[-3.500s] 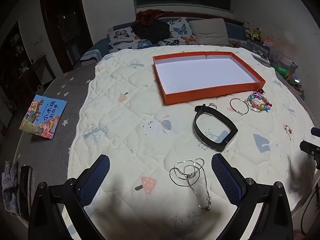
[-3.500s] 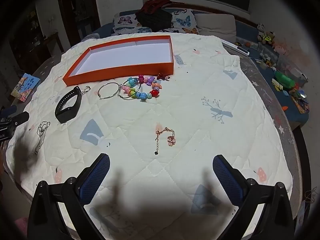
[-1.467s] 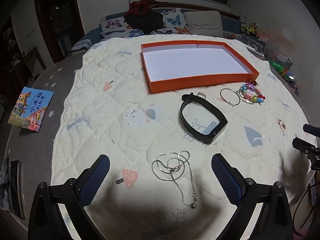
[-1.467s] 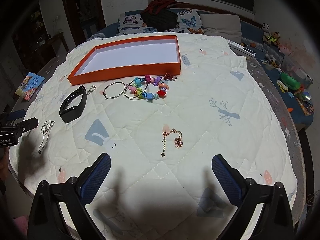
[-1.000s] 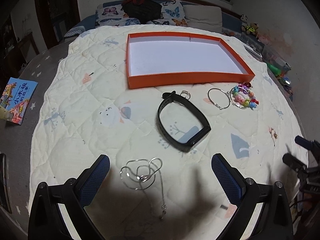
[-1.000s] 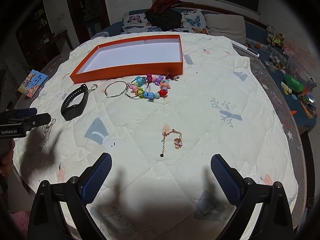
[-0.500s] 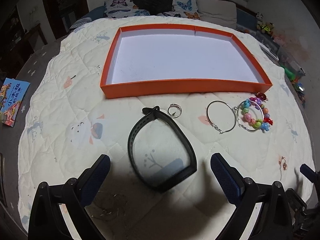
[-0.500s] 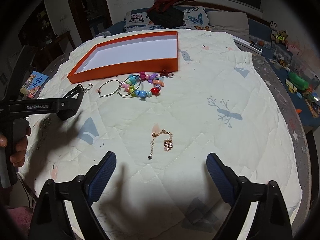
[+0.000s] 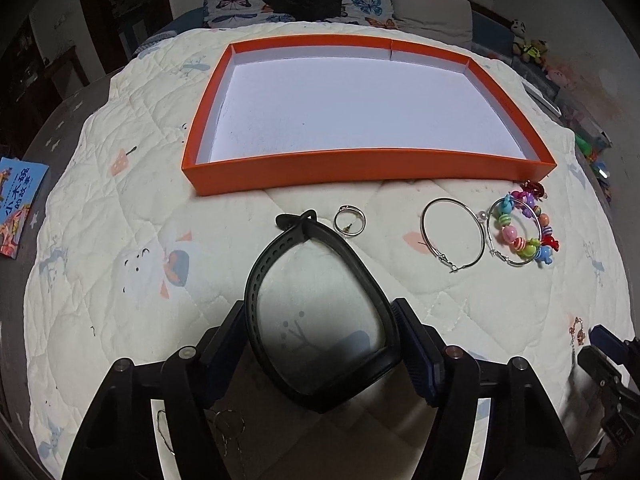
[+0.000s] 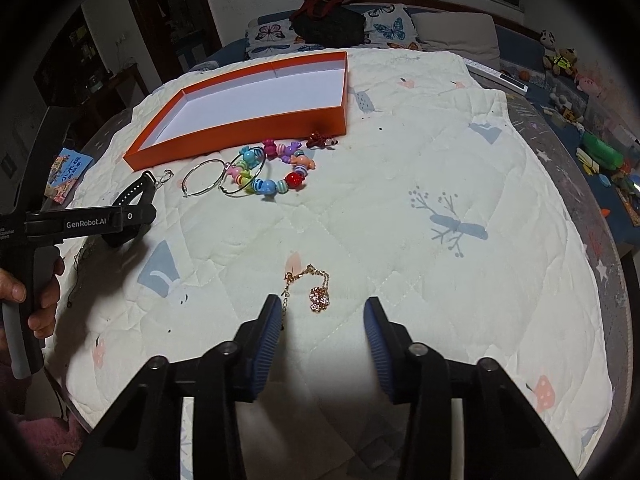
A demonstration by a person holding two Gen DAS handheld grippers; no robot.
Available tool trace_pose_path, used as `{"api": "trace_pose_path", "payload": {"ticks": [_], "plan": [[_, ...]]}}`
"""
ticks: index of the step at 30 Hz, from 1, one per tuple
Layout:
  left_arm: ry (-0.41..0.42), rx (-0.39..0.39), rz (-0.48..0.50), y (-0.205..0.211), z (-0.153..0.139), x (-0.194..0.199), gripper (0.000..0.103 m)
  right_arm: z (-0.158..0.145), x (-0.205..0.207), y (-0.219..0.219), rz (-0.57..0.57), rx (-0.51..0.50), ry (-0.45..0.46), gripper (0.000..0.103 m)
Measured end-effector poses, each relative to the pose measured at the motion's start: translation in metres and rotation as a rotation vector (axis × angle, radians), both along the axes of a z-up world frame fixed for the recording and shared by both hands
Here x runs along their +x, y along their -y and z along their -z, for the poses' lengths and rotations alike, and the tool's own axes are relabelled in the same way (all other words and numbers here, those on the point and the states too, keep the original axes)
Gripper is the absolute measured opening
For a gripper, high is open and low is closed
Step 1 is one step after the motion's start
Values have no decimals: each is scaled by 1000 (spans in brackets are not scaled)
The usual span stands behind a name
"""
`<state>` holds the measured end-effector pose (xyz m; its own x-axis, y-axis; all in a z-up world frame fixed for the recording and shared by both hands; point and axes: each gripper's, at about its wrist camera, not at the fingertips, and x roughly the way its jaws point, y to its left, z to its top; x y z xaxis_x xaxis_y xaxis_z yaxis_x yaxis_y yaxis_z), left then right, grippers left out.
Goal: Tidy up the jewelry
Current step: 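Grasp the black watch band with the left tool while the right tool grasps the rose-gold chain, then carry the watch band and rose-gold chain into the orange tray and release both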
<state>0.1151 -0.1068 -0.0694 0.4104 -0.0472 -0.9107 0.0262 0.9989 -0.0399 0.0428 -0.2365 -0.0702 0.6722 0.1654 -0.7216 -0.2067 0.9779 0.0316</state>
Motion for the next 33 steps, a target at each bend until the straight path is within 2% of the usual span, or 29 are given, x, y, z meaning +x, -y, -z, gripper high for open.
{"api": "trace_pose_path", "payload": {"ticks": [3,11,15,20,25,33], "plan": [[3,2,6,-1,-1,1,74,1,2,0,11,-13,-1,28],[14,16,21,0,-1,-4,73,2,4,-6,5,-68,8,23],[18,12,28,0,-2,-5,72,3,3,-11,-1,-99,16,15],[28,-4,51,-2,-3,-8,62,1,1,-12,-3,-98,20,13],[43,-17,71,-7,-8,-13,52,-16,-5,-8,-10,-34,41,13],[88,-49,74,-26,-27,-24,51,-63,-14,-12,-60,31,146,13]]}}
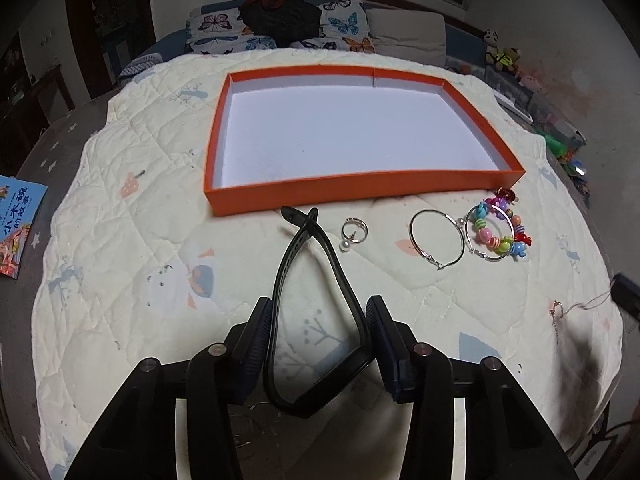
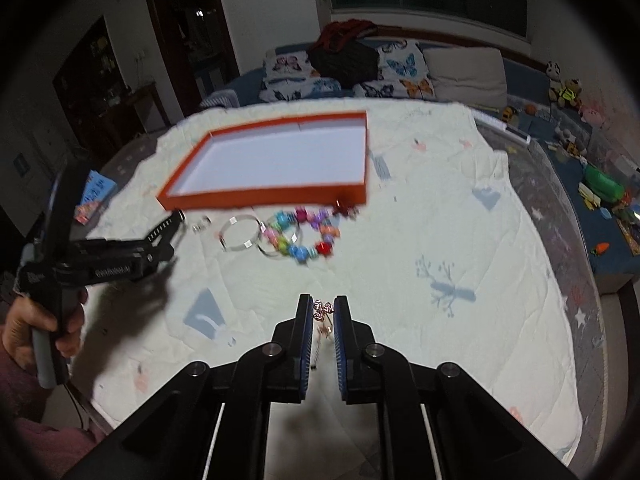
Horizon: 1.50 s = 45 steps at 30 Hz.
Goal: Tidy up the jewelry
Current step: 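Carry the watch band and rose-gold chain into the orange tray and release both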
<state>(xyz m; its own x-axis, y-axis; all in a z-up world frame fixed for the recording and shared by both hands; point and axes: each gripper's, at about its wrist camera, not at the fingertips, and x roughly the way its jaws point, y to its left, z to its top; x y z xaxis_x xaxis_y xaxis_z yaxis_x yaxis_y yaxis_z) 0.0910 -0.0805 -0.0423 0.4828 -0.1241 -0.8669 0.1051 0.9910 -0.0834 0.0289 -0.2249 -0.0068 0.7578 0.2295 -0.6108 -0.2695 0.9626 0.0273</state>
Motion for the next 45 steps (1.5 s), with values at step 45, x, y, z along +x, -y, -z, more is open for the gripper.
{"api": "trace_pose_path", "payload": {"ticks": [45], "plan": [[80,-66,130,-24,-54,140,50,-115,90,-22,-68,-23,209,12]]}}
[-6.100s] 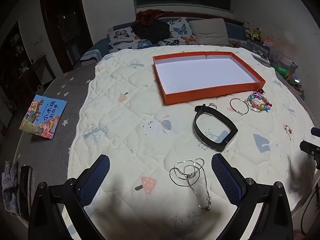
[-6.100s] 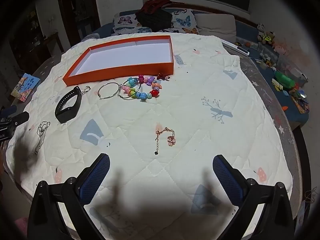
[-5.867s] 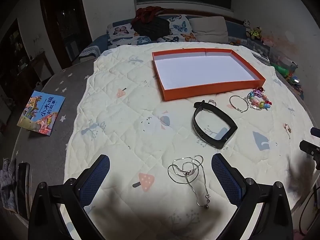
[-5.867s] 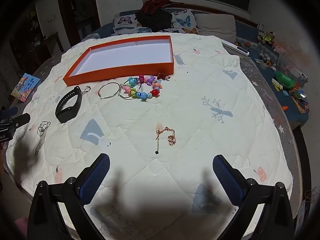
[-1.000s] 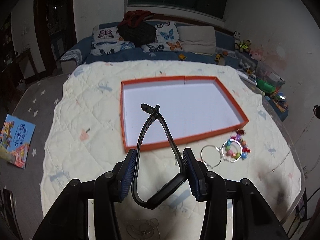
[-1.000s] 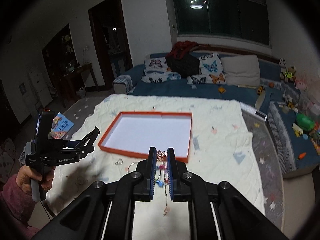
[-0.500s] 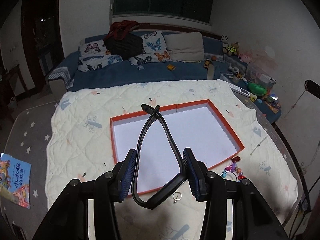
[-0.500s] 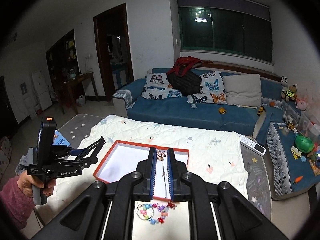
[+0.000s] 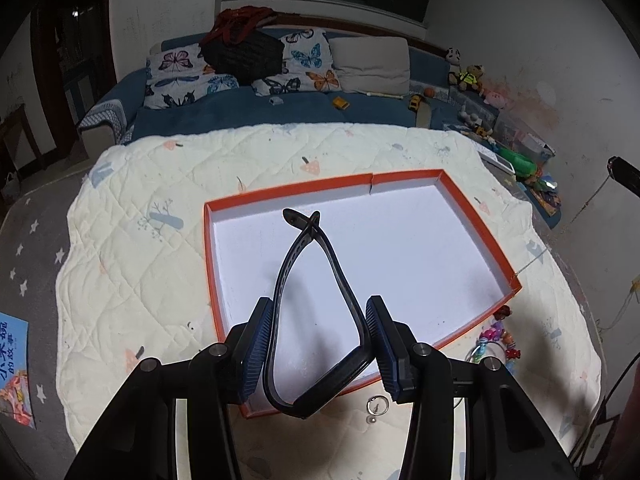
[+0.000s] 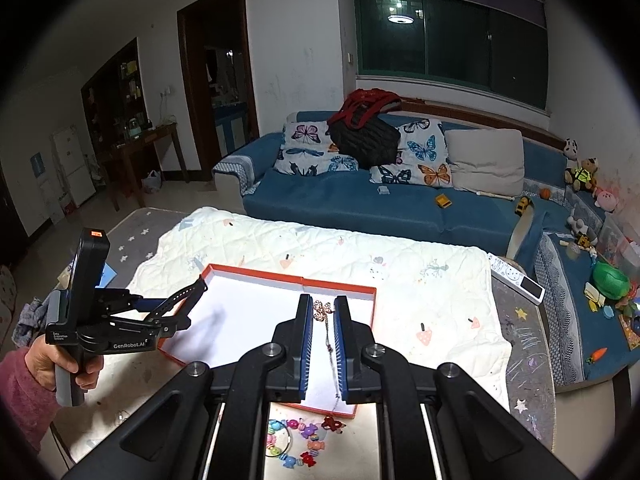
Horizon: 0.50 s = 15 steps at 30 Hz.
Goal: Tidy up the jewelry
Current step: 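Carry the watch band and rose-gold chain into the orange tray and release both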
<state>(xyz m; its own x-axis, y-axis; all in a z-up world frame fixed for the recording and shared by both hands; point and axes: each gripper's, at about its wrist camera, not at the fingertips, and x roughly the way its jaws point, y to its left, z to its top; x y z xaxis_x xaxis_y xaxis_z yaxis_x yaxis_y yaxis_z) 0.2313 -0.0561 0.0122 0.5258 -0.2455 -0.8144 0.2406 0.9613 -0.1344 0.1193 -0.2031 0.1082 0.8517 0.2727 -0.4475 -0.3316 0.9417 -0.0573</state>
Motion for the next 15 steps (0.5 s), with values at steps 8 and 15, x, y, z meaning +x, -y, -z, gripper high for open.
{"api": "trace_pose_path", "payload": {"ticks": [8,15], "plan": [[-55,10,-8,-2,31,10,50,-12,3,-5,0,-34,15,12],[-94,18,-21,-8,50,11,50,-3,8,-3,8,-22,-5,12]]}}
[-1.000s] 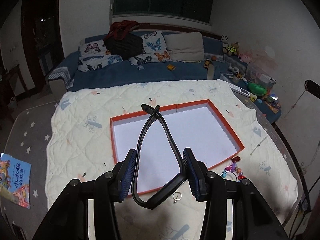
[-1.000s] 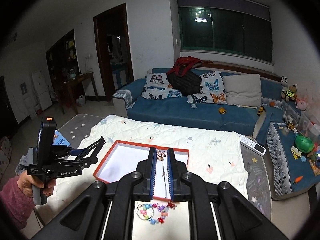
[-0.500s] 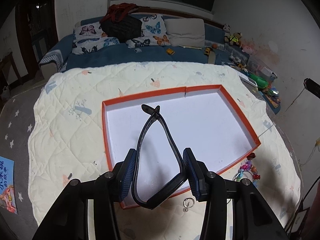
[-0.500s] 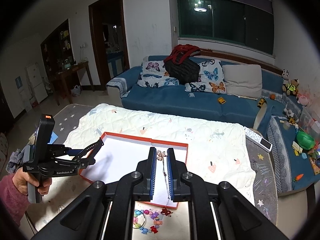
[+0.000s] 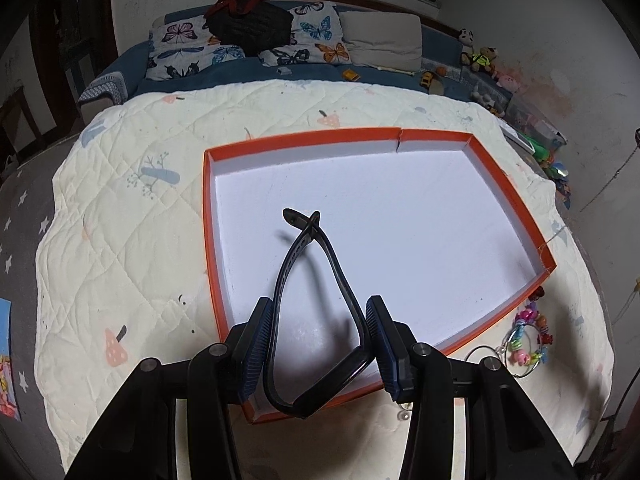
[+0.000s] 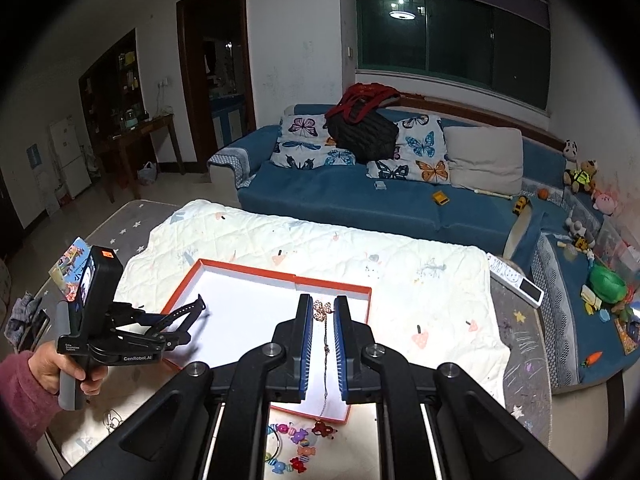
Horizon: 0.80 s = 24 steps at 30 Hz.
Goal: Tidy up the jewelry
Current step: 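Carry the watch band and rose-gold chain into the orange tray and release both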
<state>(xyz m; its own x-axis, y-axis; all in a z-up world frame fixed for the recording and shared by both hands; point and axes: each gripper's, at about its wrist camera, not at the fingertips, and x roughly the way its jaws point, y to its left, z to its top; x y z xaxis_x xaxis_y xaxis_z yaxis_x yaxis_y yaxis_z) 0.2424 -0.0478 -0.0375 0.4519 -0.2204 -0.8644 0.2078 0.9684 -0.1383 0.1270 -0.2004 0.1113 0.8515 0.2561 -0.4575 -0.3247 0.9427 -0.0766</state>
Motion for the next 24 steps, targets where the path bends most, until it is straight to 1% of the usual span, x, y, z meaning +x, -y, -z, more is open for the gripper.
{"api": "trace_pose_path", "payload": {"ticks": [3,6,9,13,16,19,24], "plan": [[-5,1,-4,-2,5,1,50,-9,-3,2,-7,7,10,12],[-4,5,-6,-1,7,2,50,-16,-5,0,-1,-12,35,12],[2,22,1,2,8,1,51,-17,-5,-2,-6,-13,33,12],[3,29,4,2,9,3,51,-5,3,-3,0,-25,8,12],[-15,37,-1,1,14,7,51,5,9,-1,6,-27,-19,13],[-39,9,1,-1,18,13,51,14,11,2,12,-26,-40,13],[-58,-4,0,-2,21,23,51,32,18,4,26,-34,-89,13]]}}
